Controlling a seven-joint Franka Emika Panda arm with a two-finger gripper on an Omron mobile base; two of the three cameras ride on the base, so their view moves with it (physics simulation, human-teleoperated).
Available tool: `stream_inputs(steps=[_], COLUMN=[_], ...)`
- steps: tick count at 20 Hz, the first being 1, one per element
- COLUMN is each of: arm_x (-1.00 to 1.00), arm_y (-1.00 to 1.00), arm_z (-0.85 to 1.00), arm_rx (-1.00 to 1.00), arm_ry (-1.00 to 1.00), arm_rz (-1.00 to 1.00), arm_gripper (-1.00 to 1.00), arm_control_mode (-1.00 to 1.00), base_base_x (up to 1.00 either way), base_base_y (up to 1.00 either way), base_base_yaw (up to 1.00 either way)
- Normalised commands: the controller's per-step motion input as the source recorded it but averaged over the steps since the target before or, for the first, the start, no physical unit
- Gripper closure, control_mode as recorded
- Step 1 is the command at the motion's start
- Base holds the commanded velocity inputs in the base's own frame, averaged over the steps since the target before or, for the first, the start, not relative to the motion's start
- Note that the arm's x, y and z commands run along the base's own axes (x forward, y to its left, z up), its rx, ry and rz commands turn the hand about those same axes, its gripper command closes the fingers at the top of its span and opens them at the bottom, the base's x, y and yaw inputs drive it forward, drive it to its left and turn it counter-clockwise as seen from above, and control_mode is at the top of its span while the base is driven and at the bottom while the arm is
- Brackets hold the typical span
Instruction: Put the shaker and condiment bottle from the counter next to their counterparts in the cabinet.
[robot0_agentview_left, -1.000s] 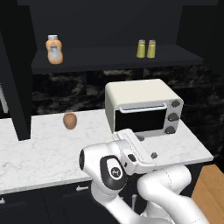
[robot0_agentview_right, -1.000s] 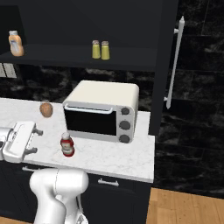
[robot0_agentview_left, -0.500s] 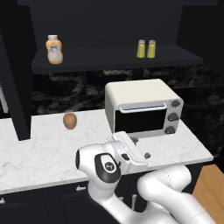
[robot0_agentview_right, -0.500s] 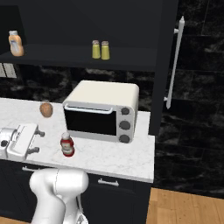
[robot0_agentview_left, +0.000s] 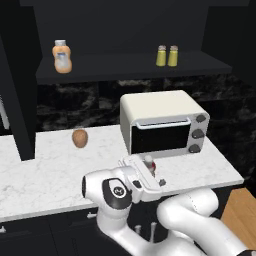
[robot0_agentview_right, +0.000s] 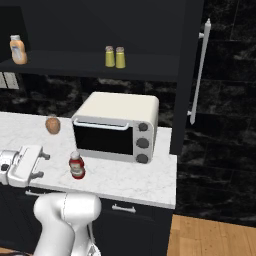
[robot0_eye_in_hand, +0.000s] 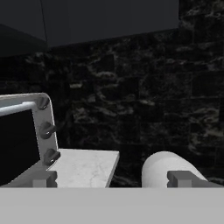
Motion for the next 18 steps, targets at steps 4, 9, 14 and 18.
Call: stream_inputs(steps=[4,9,14,18], arm_x=[0.18,0.21,0.02,0.17], arm_y=[0.05,0.0,0.0,0.0], arm_z=[-0.09,-0.04,-0.19,-0.15], arm_rx=[0.0,0.0,0.0,0.01], arm_ry=[0.0,0.0,0.0,0.0], arm_rz=[0.0,0.0,0.0,0.0], arm_gripper=[-1.0,-1.0,-1.0,-1.0], arm_control_mode=[-1.0,-1.0,-1.0,-1.0], base_base_x=[0.0,0.0,0.0,0.0], base_base_y=[0.0,0.0,0.0,0.0], base_base_yaw=[0.0,0.0,0.0,0.0])
